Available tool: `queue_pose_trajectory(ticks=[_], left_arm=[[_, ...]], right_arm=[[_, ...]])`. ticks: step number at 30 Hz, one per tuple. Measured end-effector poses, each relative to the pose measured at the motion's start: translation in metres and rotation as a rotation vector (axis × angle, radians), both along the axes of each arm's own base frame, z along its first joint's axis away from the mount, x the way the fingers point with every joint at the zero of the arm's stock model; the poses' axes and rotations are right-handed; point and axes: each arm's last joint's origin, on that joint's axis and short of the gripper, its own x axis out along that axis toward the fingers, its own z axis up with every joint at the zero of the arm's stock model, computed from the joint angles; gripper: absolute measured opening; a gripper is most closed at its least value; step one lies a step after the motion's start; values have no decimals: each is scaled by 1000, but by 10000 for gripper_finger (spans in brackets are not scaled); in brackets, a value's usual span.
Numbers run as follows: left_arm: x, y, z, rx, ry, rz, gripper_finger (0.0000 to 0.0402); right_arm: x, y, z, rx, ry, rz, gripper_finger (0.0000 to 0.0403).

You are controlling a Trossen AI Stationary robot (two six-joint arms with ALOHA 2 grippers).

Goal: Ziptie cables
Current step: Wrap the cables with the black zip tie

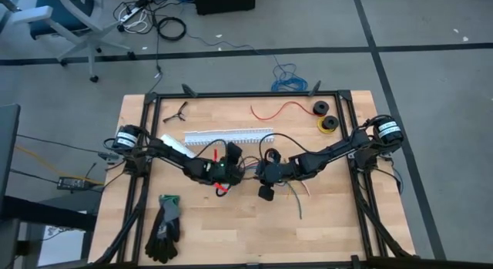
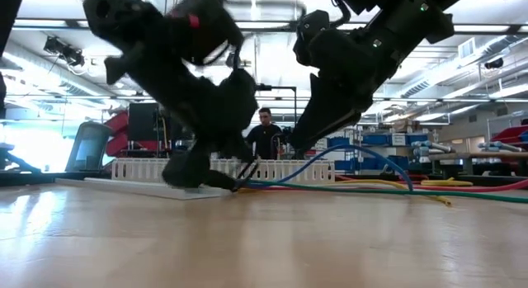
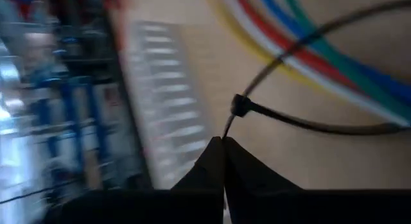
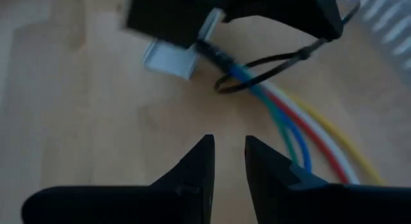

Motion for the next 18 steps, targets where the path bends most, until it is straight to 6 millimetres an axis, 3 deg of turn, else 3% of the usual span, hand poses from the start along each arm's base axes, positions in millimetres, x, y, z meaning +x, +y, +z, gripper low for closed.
queue_pose_trajectory(ticks=[3, 10, 14, 18], left_arm=[[3, -10, 10, 86, -26, 34, 2], [-5, -40, 13, 183, 10, 10, 1], [-9, -54, 14, 173, -25, -10, 1], [-11, -60, 14, 135, -67, -1, 1]], right_arm=[[1, 3, 2, -22, -33, -35, 75], [9, 2, 12, -29, -164, -46, 75], [13, -8, 15, -14, -203, -85, 75], [21, -16, 5, 55, -218, -130, 75]])
